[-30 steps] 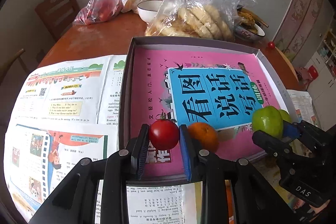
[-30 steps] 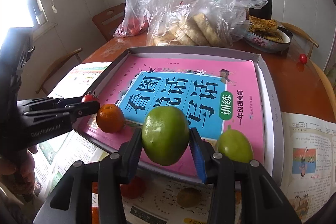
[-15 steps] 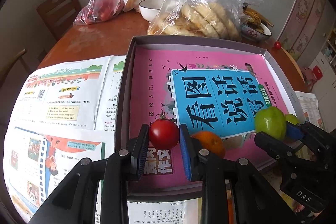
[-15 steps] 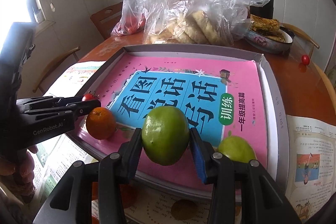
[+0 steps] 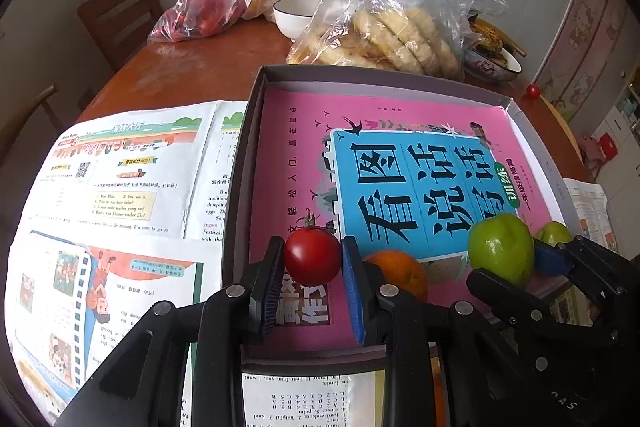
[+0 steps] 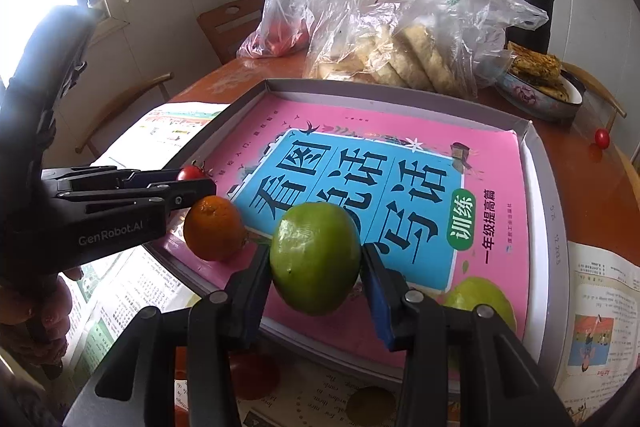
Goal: Organize fruits
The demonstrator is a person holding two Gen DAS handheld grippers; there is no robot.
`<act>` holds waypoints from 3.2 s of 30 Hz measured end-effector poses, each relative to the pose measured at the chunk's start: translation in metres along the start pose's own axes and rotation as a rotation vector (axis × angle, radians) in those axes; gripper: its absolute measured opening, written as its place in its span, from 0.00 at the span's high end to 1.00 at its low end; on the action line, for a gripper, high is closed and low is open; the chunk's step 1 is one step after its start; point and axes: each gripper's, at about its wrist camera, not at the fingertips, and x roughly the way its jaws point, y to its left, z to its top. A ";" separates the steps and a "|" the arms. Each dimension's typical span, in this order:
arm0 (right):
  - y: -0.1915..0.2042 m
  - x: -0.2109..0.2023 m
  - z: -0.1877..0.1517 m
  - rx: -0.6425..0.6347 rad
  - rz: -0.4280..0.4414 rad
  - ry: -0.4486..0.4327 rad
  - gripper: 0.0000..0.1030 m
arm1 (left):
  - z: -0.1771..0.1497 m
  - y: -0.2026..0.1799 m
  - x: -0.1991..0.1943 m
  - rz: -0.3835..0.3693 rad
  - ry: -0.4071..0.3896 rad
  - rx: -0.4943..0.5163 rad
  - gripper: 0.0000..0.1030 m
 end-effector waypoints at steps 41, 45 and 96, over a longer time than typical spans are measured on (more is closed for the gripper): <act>-0.002 -0.024 0.000 0.063 0.018 -0.054 0.41 | -0.010 0.009 -0.018 -0.116 -0.054 -0.013 0.33; -0.005 -0.024 0.000 0.075 0.012 -0.057 0.40 | -0.010 0.010 -0.021 -0.123 -0.055 -0.025 0.31; -0.019 -0.083 -0.048 0.183 -0.040 -0.097 0.30 | -0.043 -0.015 -0.077 -0.153 -0.110 0.080 0.23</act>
